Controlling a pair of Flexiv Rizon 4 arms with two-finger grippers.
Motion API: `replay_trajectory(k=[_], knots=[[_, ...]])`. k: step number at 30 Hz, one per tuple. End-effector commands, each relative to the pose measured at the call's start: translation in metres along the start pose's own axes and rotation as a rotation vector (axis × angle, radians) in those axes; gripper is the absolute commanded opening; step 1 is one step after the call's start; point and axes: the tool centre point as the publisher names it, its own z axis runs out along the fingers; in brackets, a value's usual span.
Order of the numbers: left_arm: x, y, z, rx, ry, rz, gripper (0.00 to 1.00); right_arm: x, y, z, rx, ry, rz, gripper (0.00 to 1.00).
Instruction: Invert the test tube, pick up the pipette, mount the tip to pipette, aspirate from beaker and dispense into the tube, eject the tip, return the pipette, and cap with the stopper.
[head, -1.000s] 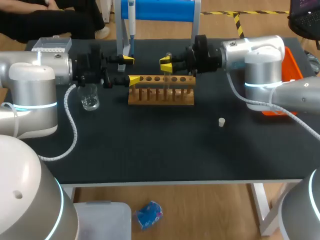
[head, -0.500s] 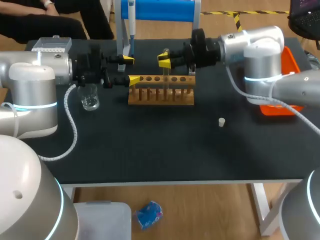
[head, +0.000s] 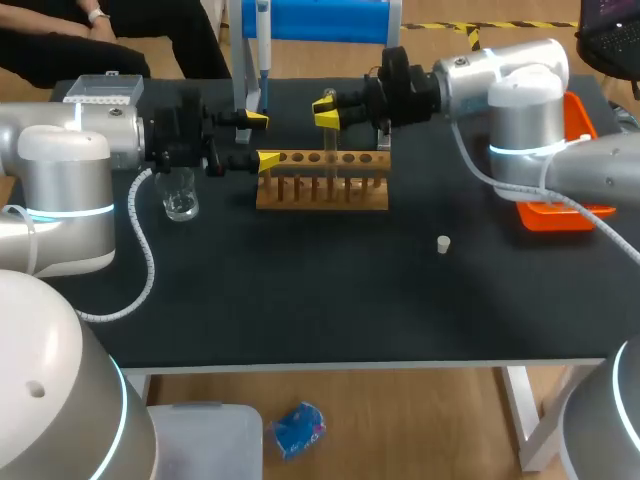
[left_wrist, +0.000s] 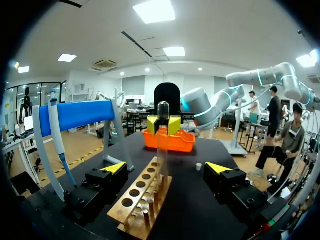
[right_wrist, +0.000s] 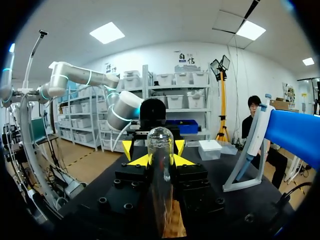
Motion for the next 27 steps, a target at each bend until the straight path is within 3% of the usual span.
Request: replay_trajectory(k=[1, 10, 15, 18, 21, 27], knots=[[0.000, 0.001, 0.000, 0.002, -0.001, 0.002, 1.00, 0.000, 0.012, -0.005, 0.020, 0.003, -0.010, 0.00], [0.000, 0.001, 0.000, 0.002, -0.001, 0.002, 1.00, 0.005, 0.034, -0.012, 0.015, -0.010, -0.024, 0.00], [0.000, 0.001, 0.000, 0.002, -0.001, 0.002, 1.00, 0.012, 0.040, -0.017, -0.028, -0.030, 0.091, 0.00], [0.010, -0.015, -0.001, -0.033, -0.023, 0.272, 1.00, 0.015, 0.043, -0.019, -0.096, -0.031, 0.194, 0.00], [0.019, -0.029, -0.003, -0.060, -0.081, 0.471, 1.00, 0.018, 0.044, -0.023, -0.169, -0.019, 0.331, 0.00], [0.020, -0.032, -0.002, -0.093, -0.100, 0.484, 1.00, 0.019, 0.046, -0.026, -0.174, -0.008, 0.384, 0.00]])
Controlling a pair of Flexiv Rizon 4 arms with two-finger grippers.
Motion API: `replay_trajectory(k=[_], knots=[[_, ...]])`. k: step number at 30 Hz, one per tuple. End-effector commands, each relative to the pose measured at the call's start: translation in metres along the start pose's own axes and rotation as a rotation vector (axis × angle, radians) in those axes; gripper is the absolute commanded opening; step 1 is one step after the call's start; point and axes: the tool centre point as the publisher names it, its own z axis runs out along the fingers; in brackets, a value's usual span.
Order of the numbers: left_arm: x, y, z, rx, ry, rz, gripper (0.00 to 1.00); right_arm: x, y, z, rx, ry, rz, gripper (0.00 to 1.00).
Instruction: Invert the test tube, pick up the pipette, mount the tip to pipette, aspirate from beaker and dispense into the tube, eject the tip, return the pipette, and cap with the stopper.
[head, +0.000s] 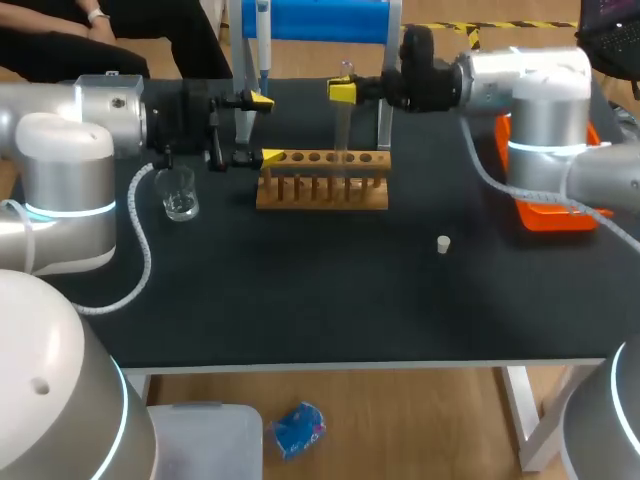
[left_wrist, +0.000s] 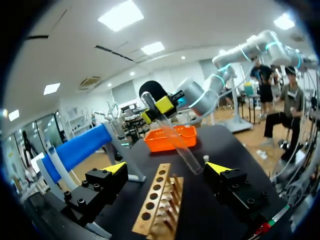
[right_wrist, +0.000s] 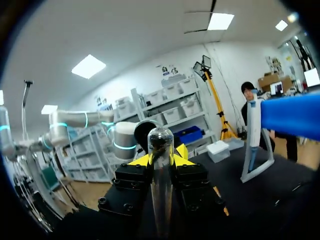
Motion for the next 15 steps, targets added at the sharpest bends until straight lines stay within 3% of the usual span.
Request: replay_trajectory(k=[1, 10, 11, 12, 13, 14, 15], knots=[[0.009, -0.006, -0.002, -0.049, -0.076, 0.159, 1.00, -0.001, -0.002, -0.001, -0.003, 0.002, 0.009, 0.00], [0.009, -0.006, -0.002, -0.049, -0.076, 0.159, 1.00, -0.001, -0.002, -0.001, -0.003, 0.002, 0.009, 0.00], [0.010, -0.010, -0.002, -0.023, -0.102, 0.224, 1.00, -0.001, 0.000, -0.003, -0.014, -0.001, 0.094, 0.00], [0.011, -0.011, -0.002, -0.067, -0.136, 0.369, 1.00, 0.001, 0.001, -0.004, -0.015, -0.001, 0.125, 0.00], [0.014, -0.014, -0.003, -0.039, -0.147, 0.426, 1.00, 0.001, 0.003, -0.005, -0.010, -0.019, 0.154, 0.00], [0.017, -0.018, -0.003, 0.040, -0.187, 0.482, 1.00, 0.002, 0.004, -0.005, -0.058, -0.004, 0.242, 0.00], [0.020, -0.021, -0.003, 0.048, -0.203, 0.596, 1.00, 0.004, 0.005, -0.004, -0.078, -0.008, 0.292, 0.00]])
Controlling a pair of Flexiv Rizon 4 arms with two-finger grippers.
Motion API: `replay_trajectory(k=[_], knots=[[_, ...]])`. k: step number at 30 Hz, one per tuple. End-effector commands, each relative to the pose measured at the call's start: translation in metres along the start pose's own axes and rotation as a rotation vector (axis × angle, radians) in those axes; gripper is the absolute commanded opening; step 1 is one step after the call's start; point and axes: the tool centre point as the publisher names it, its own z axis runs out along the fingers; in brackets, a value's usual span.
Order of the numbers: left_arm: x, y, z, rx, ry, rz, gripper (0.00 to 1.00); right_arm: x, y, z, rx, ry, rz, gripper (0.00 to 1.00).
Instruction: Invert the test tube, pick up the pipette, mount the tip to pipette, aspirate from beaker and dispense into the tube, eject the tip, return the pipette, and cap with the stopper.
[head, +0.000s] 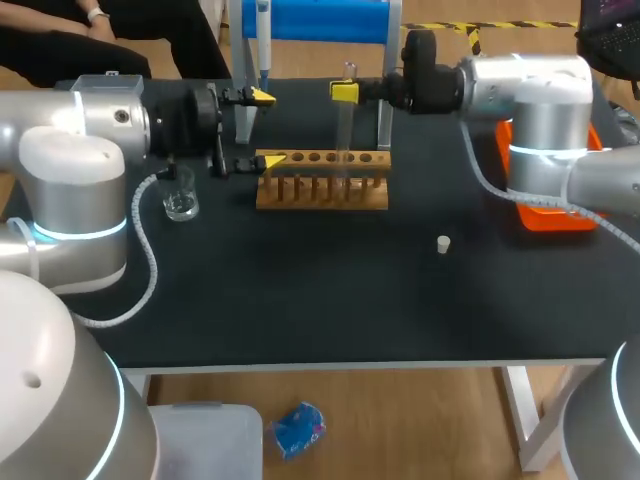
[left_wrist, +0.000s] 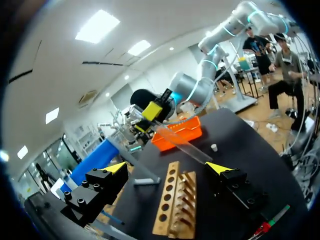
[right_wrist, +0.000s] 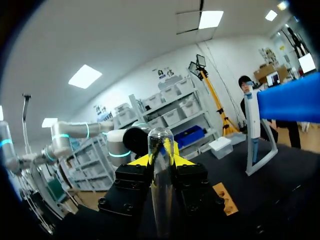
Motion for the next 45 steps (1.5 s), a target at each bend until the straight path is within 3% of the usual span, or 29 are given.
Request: replay_trajectory(k=[1, 3, 5, 20, 21, 22, 24, 25, 26, 29, 43, 45], knots=[[0.016, -0.011, -0.001, 0.105, -0.143, 0.425, 1.00, 0.006, 0.004, -0.001, -0.032, -0.028, 0.233, 0.00], [0.022, -0.016, -0.002, 0.156, -0.187, 0.523, 1.00, 0.012, 0.004, -0.002, -0.038, -0.029, 0.420, 0.00], [0.025, -0.015, 0.000, 0.109, -0.189, 0.562, 1.00, 0.016, 0.006, -0.003, 0.004, -0.074, 0.506, 0.00], [0.025, -0.015, 0.000, 0.109, -0.189, 0.562, 1.00, 0.016, 0.006, -0.003, 0.004, -0.074, 0.506, 0.00], [0.026, -0.020, 0.001, 0.167, -0.203, 0.614, 1.00, 0.016, 0.006, -0.003, 0.004, -0.074, 0.506, 0.00], [0.027, -0.022, 0.002, 0.185, -0.217, 0.634, 1.00, 0.015, 0.008, -0.005, -0.006, -0.074, 0.530, 0.00], [0.027, -0.024, 0.002, 0.181, -0.221, 0.772, 1.00, 0.013, 0.008, -0.007, -0.027, -0.069, 0.605, 0.00], [0.027, -0.026, 0.002, 0.207, -0.236, 0.790, 1.00, 0.013, 0.007, -0.008, -0.044, -0.069, 0.670, 0.00], [0.027, -0.029, 0.001, 0.205, -0.247, 0.875, 1.00, 0.014, 0.003, -0.008, -0.041, -0.077, 0.731, 0.00], [0.029, -0.033, 0.002, 0.225, -0.238, 1.011, 1.00, 0.017, -0.009, -0.013, -0.034, -0.110, 0.903, 0.00], [0.030, -0.032, 0.003, 0.208, -0.225, 1.009, 1.00, 0.019, -0.010, -0.014, -0.046, -0.115, 0.912, 0.00], [0.035, -0.031, 0.006, 0.157, -0.154, 1.089, 1.00, 0.007, -0.016, -0.015, -0.031, -0.139, 0.908, 0.00]])
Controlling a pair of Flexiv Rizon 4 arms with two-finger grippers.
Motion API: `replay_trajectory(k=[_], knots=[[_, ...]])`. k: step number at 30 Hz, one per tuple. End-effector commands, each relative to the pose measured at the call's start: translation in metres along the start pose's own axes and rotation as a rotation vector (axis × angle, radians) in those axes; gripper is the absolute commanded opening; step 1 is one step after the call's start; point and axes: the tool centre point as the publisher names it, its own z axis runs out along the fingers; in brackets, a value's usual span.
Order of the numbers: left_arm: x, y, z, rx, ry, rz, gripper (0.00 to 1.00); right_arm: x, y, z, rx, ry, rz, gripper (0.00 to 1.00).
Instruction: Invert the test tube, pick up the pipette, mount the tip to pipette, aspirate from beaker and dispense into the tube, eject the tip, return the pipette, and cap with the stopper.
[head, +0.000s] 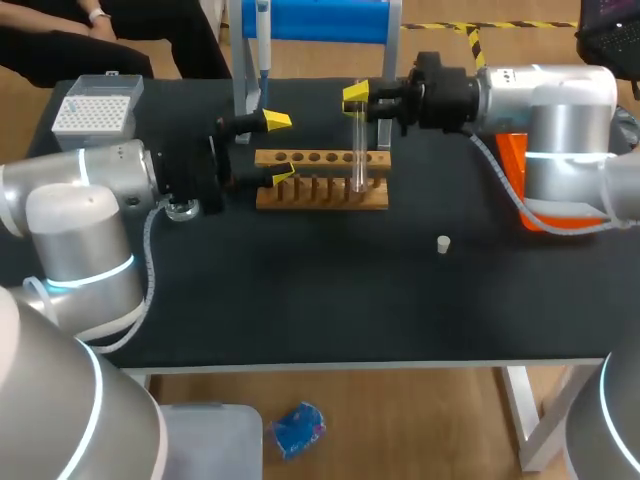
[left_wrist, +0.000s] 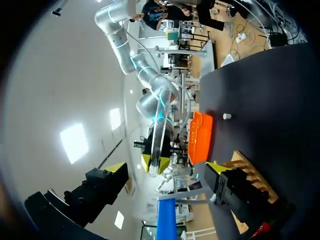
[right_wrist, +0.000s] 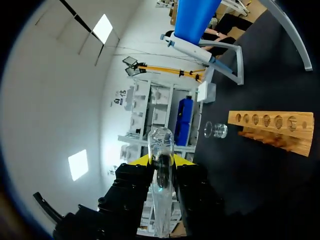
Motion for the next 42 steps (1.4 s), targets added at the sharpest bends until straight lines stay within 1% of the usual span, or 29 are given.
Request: replay_trajectory(k=[1, 2, 3, 5, 6, 7, 8, 10, 14, 16, 18, 20, 21, 27, 30, 31, 33, 34, 36, 40, 42], knots=[[0.003, -0.006, 0.005, 0.007, 0.064, 0.069, 1.00, -0.011, 0.005, 0.003, -0.005, -0.004, 0.002, 0.00], [0.003, -0.008, 0.008, 0.007, 0.093, 0.068, 1.00, -0.013, 0.006, 0.004, -0.012, 0.015, 0.014, 0.00], [0.004, -0.011, 0.010, 0.017, 0.125, 0.070, 1.00, -0.016, 0.009, 0.004, -0.011, 0.014, 0.014, 0.00], [0.006, -0.014, 0.016, 0.029, 0.092, 0.045, 1.00, -0.020, 0.010, 0.006, -0.016, 0.025, 0.018, 0.00], [0.007, -0.016, 0.018, 0.032, 0.106, 0.057, 1.00, -0.020, 0.011, 0.007, -0.020, 0.036, 0.027, 0.00], [0.008, -0.017, 0.021, 0.035, 0.099, 0.063, 1.00, -0.021, 0.011, 0.008, -0.022, 0.057, 0.044, 0.00], [0.008, -0.018, 0.024, 0.038, 0.074, 0.059, 1.00, -0.021, 0.011, 0.009, -0.025, 0.066, 0.053, 0.00], [0.009, -0.023, 0.030, 0.049, 0.055, 0.063, 1.00, -0.027, 0.012, 0.010, -0.020, 0.060, 0.060, 0.00], [0.012, -0.029, 0.042, 0.069, 0.037, 0.057, 1.00, -0.036, 0.012, 0.010, -0.026, 0.076, 0.091, 0.00], [0.015, -0.032, 0.045, 0.082, 0.065, 0.070, 1.00, -0.038, 0.013, 0.010, -0.027, 0.075, 0.094, 0.00], [0.019, -0.034, 0.049, 0.089, 0.050, 0.054, 1.00, -0.039, 0.016, 0.011, -0.028, 0.083, 0.100, 0.00], [0.022, -0.037, 0.052, 0.096, 0.063, 0.061, 1.00, -0.039, 0.018, 0.012, -0.026, 0.083, 0.099, 0.00], [0.023, -0.038, 0.054, 0.101, 0.055, 0.058, 1.00, -0.039, 0.018, 0.014, -0.023, 0.090, 0.104, 0.00], [0.022, -0.037, 0.062, 0.111, 0.047, 0.062, 1.00, -0.044, 0.020, 0.020, -0.010, 0.085, 0.118, 0.00], [0.022, -0.037, 0.065, 0.119, 0.046, 0.070, 0.93, -0.044, 0.021, 0.022, -0.005, 0.088, 0.121, 0.00], [0.022, -0.036, 0.066, 0.120, 0.044, 0.071, 0.89, -0.044, 0.021, 0.023, -0.004, 0.088, 0.121, 0.00], [0.022, -0.035, 0.067, 0.121, 0.043, 0.072, 0.72, -0.044, 0.021, 0.023, 0.000, 0.086, 0.121, 0.00], [0.022, -0.034, 0.068, 0.122, 0.043, 0.072, 0.68, -0.045, 0.021, 0.024, 0.003, 0.083, 0.124, 0.00], [0.022, -0.034, 0.069, 0.125, 0.045, 0.072, 0.67, -0.045, 0.020, 0.025, 0.005, 0.081, 0.125, 0.00], [0.023, -0.034, 0.071, 0.130, 0.043, 0.073, 0.63, -0.046, 0.019, 0.025, 0.006, 0.074, 0.128, 0.00], [0.023, -0.034, 0.072, 0.134, 0.046, 0.072, 0.59, -0.047, 0.019, 0.025, 0.006, 0.074, 0.129, 0.00]])
